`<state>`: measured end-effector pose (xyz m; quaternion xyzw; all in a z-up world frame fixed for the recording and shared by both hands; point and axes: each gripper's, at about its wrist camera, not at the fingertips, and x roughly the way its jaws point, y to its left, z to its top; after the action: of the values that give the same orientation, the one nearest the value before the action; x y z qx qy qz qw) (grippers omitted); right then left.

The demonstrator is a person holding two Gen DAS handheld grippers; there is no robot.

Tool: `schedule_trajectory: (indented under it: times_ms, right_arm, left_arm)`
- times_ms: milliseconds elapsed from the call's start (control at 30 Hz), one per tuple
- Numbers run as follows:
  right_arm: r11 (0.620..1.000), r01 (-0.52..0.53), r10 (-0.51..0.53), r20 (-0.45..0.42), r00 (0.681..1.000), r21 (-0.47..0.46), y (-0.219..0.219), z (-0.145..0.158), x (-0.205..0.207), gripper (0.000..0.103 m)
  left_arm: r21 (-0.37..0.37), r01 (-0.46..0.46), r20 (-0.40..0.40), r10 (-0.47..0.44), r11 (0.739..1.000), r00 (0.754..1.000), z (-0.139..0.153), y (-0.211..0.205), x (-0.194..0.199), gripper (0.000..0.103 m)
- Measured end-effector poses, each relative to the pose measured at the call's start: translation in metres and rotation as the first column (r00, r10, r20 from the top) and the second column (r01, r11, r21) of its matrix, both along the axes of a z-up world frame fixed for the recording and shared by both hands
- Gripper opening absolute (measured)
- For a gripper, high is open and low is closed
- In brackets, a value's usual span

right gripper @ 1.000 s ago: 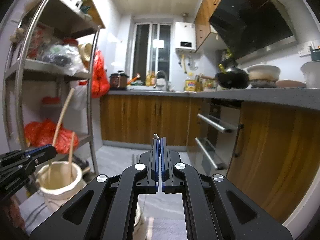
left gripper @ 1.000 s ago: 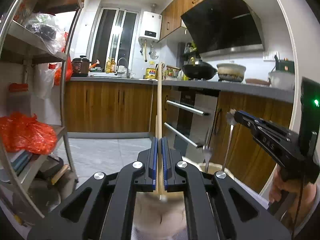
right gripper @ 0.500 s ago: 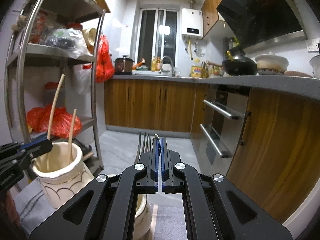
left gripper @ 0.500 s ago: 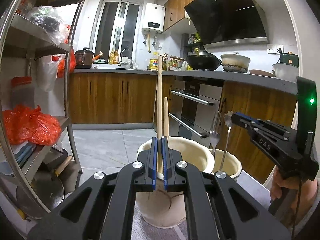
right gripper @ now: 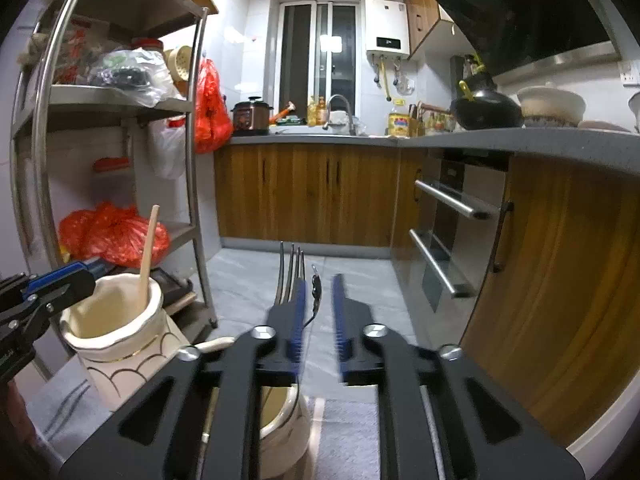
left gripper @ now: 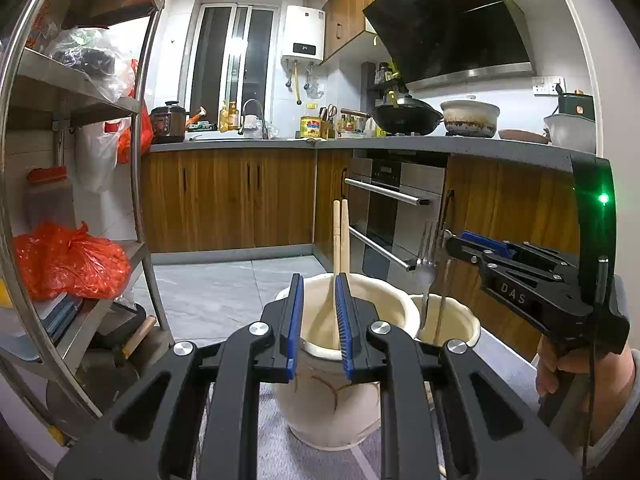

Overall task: Organize utensils
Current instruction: 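Open the left tool over the tall pot while the right tool releases the spoon into the short pot, then withdraw both open tools from the pot back toward the mat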

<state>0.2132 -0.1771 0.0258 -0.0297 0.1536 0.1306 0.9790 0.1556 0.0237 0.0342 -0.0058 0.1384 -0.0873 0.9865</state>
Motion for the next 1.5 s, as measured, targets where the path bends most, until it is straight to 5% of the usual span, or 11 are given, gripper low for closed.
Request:
schedule_trajectory:
  times_ms: [167,233,333,600,933,1500]
  right_arm:
    - [0.998,-0.008,0.007,0.007,1.000,0.065,-0.010,0.008,-0.003,0.059]
    - [0.994,-0.012,0.012,-0.001,1.000,0.108,-0.017,0.012,-0.004,0.080]
    - [0.984,-0.023,0.028,-0.026,0.999,0.177,-0.029,0.019,-0.005,0.094]
    - [0.979,-0.014,0.014,0.000,1.000,0.201,-0.046,0.041,-0.027,0.098]
    - [0.981,-0.012,0.012,0.004,1.000,0.195,-0.049,0.044,-0.055,0.098]
    - [0.996,0.002,0.008,-0.115,0.993,0.087,-0.057,-0.007,-0.089,0.098]
  left_arm:
    - [0.003,-0.001,-0.013,0.002,1.000,1.000,0.002,-0.002,-0.002,0.022]
    - [0.001,-0.007,-0.012,0.007,1.000,1.000,0.005,-0.002,-0.005,0.037]
    - [-0.002,-0.023,-0.001,0.023,1.000,1.000,0.010,-0.001,-0.011,0.055]
    - [-0.008,-0.080,0.023,0.080,0.997,0.997,0.024,-0.001,-0.033,0.097]
    - [0.022,-0.104,0.014,0.104,0.994,0.994,0.032,-0.004,-0.059,0.097]
    - [0.031,-0.045,-0.098,0.048,0.999,0.994,0.012,-0.017,-0.098,0.097]
